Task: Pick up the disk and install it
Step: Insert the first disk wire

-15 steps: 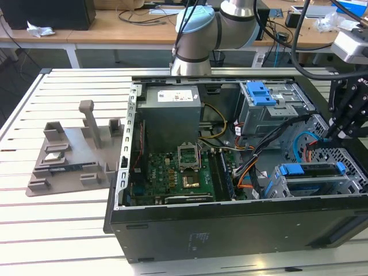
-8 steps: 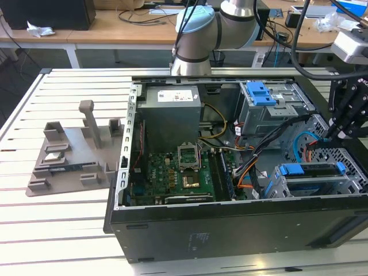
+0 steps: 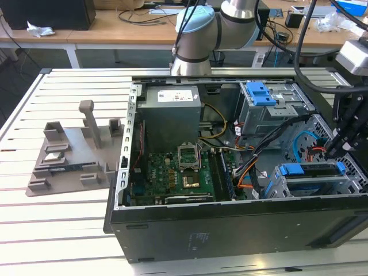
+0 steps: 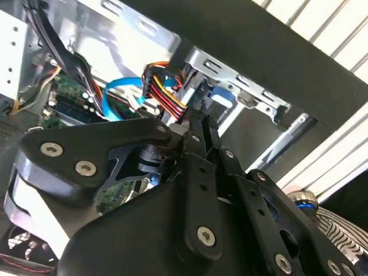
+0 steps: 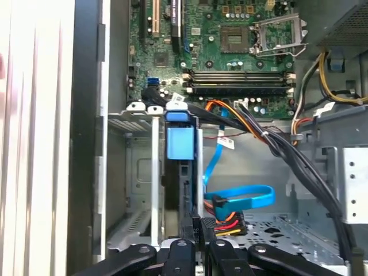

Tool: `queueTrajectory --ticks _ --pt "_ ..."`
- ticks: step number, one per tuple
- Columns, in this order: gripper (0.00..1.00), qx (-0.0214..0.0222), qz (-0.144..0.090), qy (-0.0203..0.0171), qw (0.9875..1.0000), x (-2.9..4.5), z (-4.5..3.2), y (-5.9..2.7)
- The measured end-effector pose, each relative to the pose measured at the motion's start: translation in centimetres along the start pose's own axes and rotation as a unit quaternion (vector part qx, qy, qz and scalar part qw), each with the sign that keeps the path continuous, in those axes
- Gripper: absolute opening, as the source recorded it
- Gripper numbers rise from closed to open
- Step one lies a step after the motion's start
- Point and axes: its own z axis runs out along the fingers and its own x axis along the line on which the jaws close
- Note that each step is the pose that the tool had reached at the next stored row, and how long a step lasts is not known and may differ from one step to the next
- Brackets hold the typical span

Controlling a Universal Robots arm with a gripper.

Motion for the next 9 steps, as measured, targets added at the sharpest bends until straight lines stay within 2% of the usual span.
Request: queueTrajectory --ticks 5,9 --pt "0.16 0.0 0.0 0.0 1.0 0.17 0.77 0.05" --pt "0.16 0.0 0.0 0.0001 1.0 0.15 1.04 0.18"
